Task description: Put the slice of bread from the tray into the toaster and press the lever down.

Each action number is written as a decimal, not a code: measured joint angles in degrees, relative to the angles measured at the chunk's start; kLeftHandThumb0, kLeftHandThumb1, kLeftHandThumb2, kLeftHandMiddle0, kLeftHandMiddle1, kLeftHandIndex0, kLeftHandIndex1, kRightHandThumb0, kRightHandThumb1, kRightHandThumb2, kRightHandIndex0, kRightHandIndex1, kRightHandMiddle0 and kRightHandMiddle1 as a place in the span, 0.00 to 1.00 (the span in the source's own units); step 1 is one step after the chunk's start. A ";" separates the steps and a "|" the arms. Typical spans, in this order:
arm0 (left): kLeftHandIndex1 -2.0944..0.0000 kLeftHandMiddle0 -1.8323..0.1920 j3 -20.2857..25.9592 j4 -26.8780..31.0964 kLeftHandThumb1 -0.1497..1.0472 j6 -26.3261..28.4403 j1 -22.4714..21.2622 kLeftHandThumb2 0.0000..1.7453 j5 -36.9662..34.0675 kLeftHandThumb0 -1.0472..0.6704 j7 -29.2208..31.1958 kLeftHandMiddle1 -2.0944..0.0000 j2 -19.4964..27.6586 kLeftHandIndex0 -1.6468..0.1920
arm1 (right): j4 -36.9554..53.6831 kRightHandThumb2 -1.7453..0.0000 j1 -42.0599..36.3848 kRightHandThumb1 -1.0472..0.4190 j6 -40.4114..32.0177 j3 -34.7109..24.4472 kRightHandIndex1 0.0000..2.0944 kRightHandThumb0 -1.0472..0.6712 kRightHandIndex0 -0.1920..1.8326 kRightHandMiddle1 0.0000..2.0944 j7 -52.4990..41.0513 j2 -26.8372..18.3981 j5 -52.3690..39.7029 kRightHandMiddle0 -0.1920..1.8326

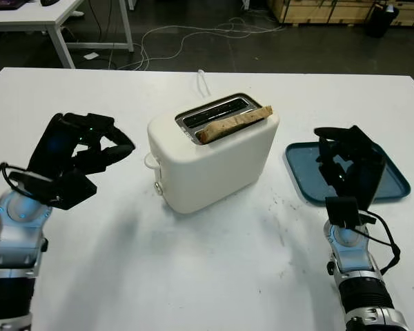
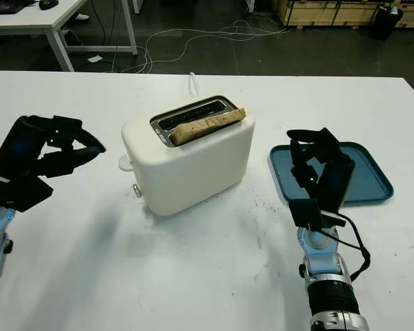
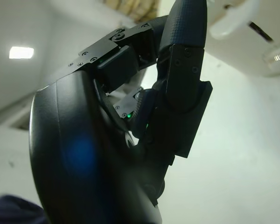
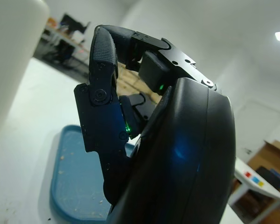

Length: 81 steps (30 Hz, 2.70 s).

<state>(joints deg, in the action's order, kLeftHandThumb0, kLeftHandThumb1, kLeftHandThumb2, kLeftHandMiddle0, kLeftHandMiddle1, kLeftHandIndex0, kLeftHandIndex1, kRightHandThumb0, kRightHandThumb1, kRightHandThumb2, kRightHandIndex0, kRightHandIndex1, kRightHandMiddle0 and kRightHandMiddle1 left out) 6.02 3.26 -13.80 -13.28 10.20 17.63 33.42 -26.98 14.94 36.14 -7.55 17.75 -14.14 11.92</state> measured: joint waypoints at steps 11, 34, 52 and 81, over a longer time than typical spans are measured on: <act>1.00 0.29 -4.43 -3.49 0.89 -2.61 -3.99 0.05 4.26 0.15 6.59 0.39 6.32 0.34 | 5.77 0.79 0.34 0.09 -5.95 0.73 0.79 0.29 0.52 0.61 -10.39 -2.70 -1.86 0.49; 1.00 0.32 -5.90 -3.31 0.89 -7.67 -5.96 0.10 5.52 0.15 9.36 0.32 9.52 0.34 | 7.58 0.80 2.13 0.09 -14.43 -1.57 0.83 0.25 0.48 0.81 -15.61 -7.04 -3.87 0.38; 1.00 0.32 -4.88 -1.78 0.89 -7.30 -5.53 0.09 4.27 0.16 10.81 0.33 9.80 0.34 | 6.59 0.79 2.13 0.09 -14.97 -1.21 0.83 0.24 0.49 0.83 -15.60 -7.03 -3.72 0.37; 1.00 0.28 -7.09 -3.66 0.89 -6.59 -5.56 0.05 2.75 0.17 14.34 0.42 9.73 0.32 | 6.35 0.79 2.12 0.09 -14.97 -0.89 0.83 0.25 0.49 0.82 -15.61 -7.03 -3.83 0.38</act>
<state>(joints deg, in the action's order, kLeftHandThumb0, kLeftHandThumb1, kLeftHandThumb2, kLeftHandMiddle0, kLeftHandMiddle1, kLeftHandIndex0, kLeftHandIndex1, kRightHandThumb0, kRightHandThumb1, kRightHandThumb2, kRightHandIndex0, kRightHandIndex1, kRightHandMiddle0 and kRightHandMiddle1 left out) -1.07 -0.41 -20.39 -18.84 12.95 31.96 43.15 -20.63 17.07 21.18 -8.44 2.14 -21.18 8.09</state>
